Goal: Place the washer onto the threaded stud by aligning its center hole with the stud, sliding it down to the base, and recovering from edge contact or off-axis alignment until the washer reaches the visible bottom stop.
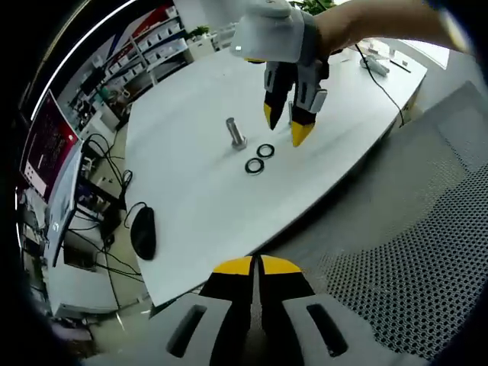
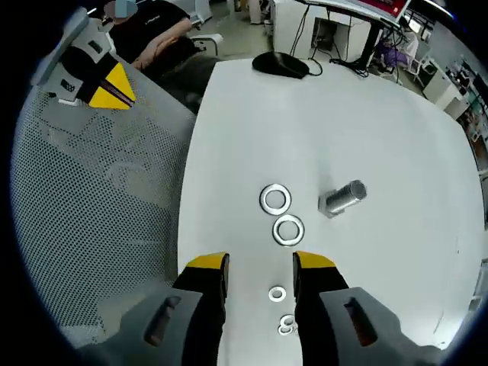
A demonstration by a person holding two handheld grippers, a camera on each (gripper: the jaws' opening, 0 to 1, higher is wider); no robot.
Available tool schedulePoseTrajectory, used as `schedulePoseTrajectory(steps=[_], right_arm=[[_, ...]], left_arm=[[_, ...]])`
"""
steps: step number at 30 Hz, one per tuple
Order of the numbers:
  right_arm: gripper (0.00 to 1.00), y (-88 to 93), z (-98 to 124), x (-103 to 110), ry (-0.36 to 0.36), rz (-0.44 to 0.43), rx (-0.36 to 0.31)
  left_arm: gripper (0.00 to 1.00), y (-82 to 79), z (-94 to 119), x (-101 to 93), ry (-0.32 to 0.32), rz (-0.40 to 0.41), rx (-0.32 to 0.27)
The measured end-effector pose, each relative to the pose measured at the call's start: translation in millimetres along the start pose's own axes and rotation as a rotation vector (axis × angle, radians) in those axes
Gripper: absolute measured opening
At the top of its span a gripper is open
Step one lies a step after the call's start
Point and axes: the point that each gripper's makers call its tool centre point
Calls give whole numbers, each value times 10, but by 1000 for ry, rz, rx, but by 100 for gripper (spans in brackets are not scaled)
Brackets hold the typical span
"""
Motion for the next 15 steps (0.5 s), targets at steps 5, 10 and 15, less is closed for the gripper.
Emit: schedulePoseTrajectory(steps=[5, 10, 15], right_arm=[[36, -15, -180, -114, -4, 19, 34], [35, -23, -272, -207, 3, 49, 74], [34, 1, -332, -210, -15, 56, 94]], left_arm=[[0, 14, 3, -3, 1, -5, 10], [0, 17, 5, -8, 3, -6, 10], [0, 20, 15, -12, 4, -6, 9]])
Point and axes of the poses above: the point that each gripper's makers call its tool centre point, and the gripper's own axes: z roughly backward along the fingers, x roughly to its left, y roughly out of its underside, and after that the axes turned 14 degrees about -x, right-handed
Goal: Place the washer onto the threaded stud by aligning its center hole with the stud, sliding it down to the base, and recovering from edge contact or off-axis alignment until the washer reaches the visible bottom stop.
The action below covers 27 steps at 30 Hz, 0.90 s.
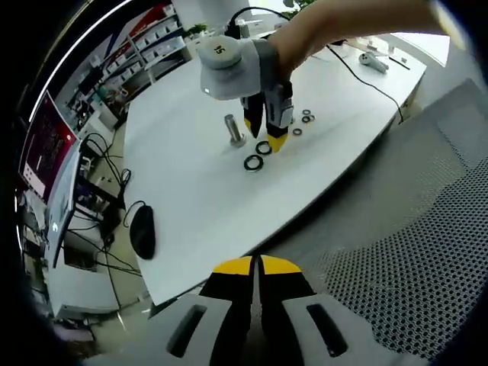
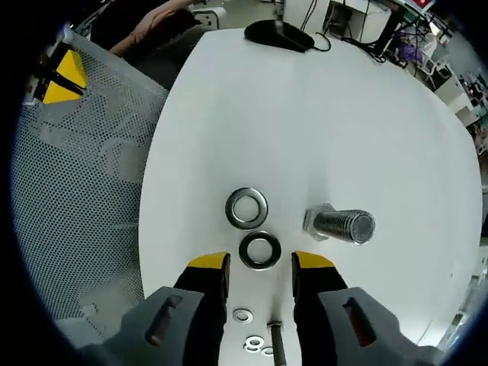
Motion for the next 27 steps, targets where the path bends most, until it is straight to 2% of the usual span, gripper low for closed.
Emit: schedulePoseTrajectory(steps=[3, 6, 13, 15, 20, 27], right_arm=[[34, 15, -61, 23, -10, -10, 3], [32, 4, -47, 6, 0, 38, 23], [31, 20, -33, 12, -15, 66, 29], [30, 12, -38, 2, -37, 125, 17], [25, 10, -38, 10, -33, 118, -11], [23, -22, -31, -18, -27, 120, 2]], left_arm=[[0, 2, 9, -4, 2, -1, 1], [0, 6, 12, -9, 4, -3, 3], [0, 18, -1, -8, 8, -6, 15], [0, 21, -3, -8, 9, -9, 16], [0, 20, 3, -9, 8, -11, 12], [0, 20, 3, -7, 6, -10, 12]])
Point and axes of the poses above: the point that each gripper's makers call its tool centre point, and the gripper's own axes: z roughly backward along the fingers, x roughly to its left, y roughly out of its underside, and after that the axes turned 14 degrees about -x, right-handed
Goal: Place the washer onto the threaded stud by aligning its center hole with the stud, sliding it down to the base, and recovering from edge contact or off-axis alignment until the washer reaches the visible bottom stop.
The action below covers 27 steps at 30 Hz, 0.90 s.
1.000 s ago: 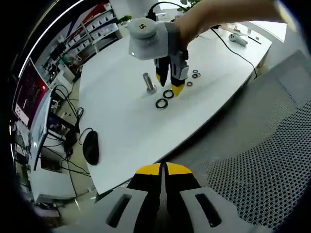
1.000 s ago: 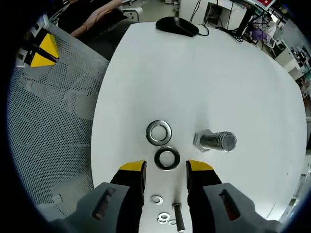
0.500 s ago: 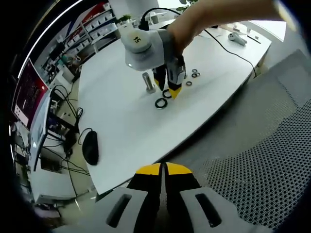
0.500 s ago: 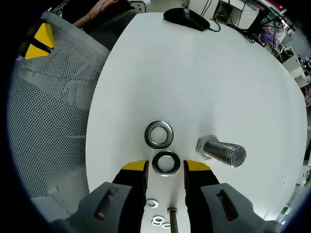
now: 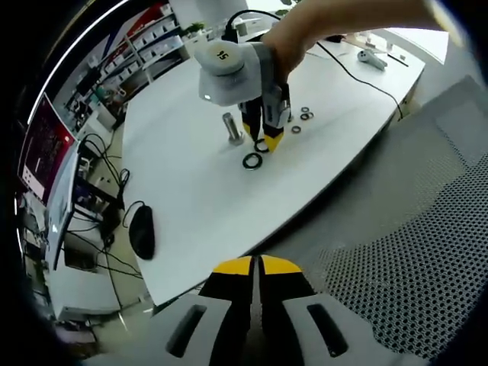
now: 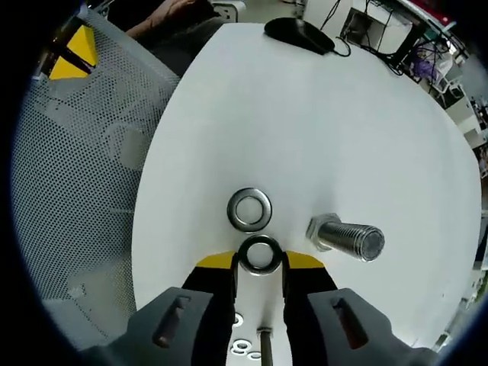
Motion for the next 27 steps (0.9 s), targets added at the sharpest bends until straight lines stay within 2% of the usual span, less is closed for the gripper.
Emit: schedulePoseTrajectory(steps=[3, 6, 10, 15, 27], right_arm=[[23, 9, 6, 6, 32, -35, -17], [23, 17, 11, -13, 67, -113, -50], [23, 31, 61, 39, 71, -130, -65], [23, -15, 92, -17, 75, -149, -101], [23, -109, 386, -51, 88, -140, -89]], left_arm=[[0, -2, -1, 1, 0, -1, -1], [0, -4, -5, 3, 0, -2, -2], [0, -7, -2, 0, 2, -5, -4], [0, -10, -7, 1, 3, -6, -5], [0, -13, -12, 0, 8, -4, -6]])
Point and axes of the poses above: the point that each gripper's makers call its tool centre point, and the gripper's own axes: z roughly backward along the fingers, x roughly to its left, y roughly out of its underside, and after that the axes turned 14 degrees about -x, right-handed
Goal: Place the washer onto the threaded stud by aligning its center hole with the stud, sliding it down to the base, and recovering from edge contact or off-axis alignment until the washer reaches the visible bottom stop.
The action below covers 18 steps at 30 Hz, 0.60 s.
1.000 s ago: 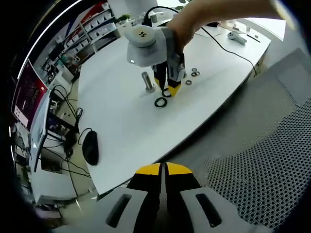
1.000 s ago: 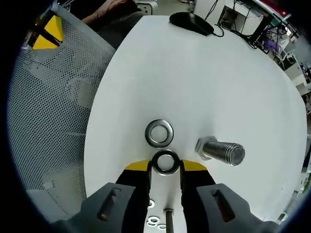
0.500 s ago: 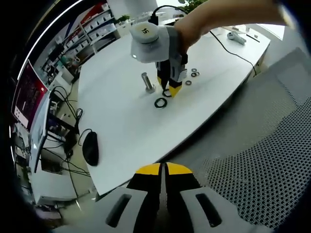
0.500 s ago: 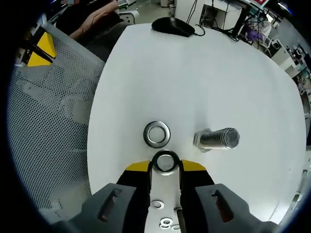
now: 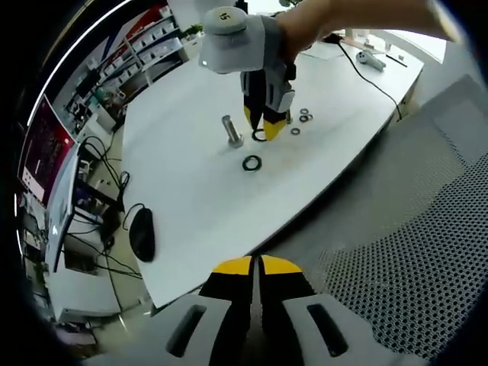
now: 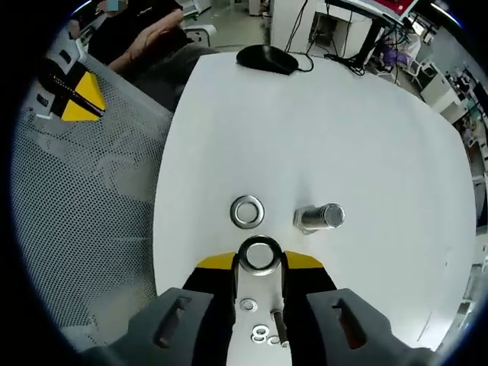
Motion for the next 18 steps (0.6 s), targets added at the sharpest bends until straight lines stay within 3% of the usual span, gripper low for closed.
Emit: schedulePoseTrajectory(steps=[9, 15, 18], right_arm=[[23, -309, 251, -115, 54, 20, -53], [23, -508, 279, -201, 85, 33, -93], [23, -527, 236, -266, 118, 68, -83]], left_arm=[[0, -1, 1, -4, 3, -3, -1], [0, -28, 4, 6, 4, 4, -16], [0, -30, 0, 46, -2, 13, -22]])
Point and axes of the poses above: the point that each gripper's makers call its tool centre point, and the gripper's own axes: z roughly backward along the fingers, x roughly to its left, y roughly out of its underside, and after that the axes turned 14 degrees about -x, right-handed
